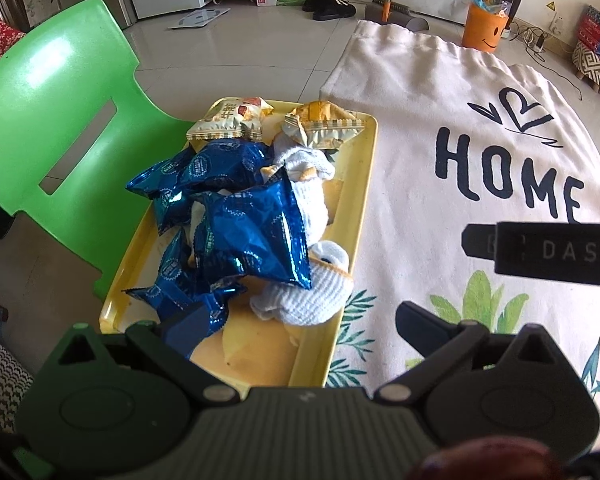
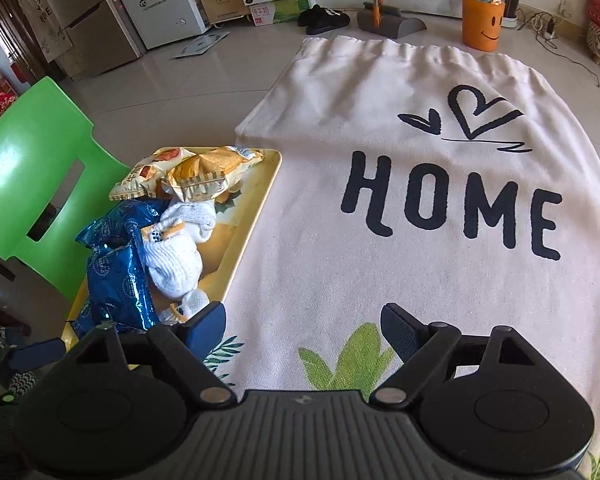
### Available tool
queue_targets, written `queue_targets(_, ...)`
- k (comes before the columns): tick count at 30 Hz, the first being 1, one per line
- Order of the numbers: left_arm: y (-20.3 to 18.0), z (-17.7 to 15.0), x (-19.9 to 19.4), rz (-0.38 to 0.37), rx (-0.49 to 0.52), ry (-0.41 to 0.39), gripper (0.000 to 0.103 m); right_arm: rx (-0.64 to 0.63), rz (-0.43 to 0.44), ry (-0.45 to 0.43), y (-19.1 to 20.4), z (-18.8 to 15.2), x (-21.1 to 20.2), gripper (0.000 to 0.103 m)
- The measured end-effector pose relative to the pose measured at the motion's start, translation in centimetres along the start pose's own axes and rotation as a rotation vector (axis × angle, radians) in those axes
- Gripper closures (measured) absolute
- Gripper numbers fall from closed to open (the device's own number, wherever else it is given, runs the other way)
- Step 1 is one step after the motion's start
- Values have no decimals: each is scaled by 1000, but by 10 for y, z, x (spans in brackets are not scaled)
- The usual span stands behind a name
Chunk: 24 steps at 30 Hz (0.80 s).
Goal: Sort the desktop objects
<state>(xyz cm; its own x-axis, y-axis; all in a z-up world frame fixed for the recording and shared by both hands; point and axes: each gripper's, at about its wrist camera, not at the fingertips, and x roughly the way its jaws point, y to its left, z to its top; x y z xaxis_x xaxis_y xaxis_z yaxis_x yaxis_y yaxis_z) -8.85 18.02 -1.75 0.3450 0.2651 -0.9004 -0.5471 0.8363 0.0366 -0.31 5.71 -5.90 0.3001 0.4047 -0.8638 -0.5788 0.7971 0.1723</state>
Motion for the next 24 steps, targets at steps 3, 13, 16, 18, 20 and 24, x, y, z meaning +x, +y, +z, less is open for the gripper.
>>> queue_targets(3, -3, -1, 0, 1, 10, -2, 0, -18, 10, 1, 6, -1, 2, 18)
queue_targets(13, -2, -2, 1, 15, 4, 6, 0, -55, 16, 17, 15, -3, 7, 18)
queue_targets(16, -1, -2, 3, 17, -1, 11, 0, -53, 18, 20, 15, -4, 8, 18)
queue_targets(18, -1, -2, 3, 19, -5, 13, 0, -55, 19, 21, 16, -4, 9, 18)
queue_targets(20, -1, -2, 3, 22, -6, 14, 0, -62, 21, 22, 17, -4, 9, 18)
queue_targets(24, -1, -2, 4, 19, -5, 19, 0, -67, 21, 23, 19, -5, 10, 18)
